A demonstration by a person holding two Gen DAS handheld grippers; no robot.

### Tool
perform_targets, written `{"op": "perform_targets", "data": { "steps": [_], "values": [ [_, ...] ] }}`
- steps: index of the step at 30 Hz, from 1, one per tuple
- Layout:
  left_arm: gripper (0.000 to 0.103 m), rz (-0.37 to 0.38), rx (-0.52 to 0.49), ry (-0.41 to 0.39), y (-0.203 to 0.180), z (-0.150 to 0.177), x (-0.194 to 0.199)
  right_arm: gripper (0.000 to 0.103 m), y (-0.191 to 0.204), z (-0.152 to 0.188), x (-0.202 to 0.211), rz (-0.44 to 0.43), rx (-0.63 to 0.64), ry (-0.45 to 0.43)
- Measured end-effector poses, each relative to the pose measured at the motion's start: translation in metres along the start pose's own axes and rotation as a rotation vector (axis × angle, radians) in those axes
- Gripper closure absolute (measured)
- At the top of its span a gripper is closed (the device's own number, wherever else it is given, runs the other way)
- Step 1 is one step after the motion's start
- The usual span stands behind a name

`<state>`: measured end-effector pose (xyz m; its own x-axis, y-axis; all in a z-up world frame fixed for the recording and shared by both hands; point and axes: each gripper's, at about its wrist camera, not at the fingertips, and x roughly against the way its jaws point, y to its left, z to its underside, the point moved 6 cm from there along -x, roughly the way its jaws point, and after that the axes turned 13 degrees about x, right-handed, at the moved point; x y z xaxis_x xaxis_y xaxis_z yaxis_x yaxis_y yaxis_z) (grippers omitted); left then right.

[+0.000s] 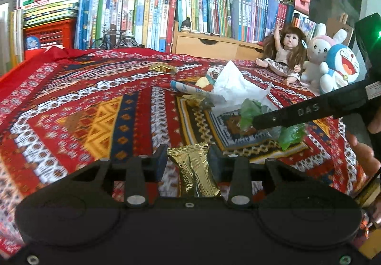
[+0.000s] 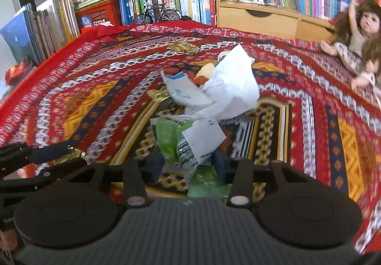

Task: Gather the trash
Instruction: 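Move both tools back over the table and grasp the gold foil wrapper with the left gripper, then lower the gold wrapper into the black bag with the left gripper while the right drops the green bag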

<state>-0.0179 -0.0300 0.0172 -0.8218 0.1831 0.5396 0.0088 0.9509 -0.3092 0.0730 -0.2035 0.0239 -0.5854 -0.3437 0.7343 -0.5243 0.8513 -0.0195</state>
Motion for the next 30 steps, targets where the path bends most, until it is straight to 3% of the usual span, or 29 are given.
{"op": "perform_targets", "data": {
  "steps": [7,14,21,30],
  "values": [
    [0.068,-0.003,-0.030,0.022,0.018,0.033,0.048,0.056,0.044,0.030,0.037,-0.110,-0.037,0.000],
    [0.068,-0.029,-0.009,0.116,0.054,0.085,0.072,0.056,0.105,0.075,0.047,-0.197,-0.053,0.051],
    [0.068,-0.063,-0.004,0.264,0.085,0.145,0.063,0.061,0.154,0.128,0.023,-0.206,-0.073,0.174],
    [0.068,-0.048,-0.003,0.423,0.113,0.209,0.030,0.062,0.178,0.170,-0.018,-0.184,-0.123,0.382]
  ]
}}
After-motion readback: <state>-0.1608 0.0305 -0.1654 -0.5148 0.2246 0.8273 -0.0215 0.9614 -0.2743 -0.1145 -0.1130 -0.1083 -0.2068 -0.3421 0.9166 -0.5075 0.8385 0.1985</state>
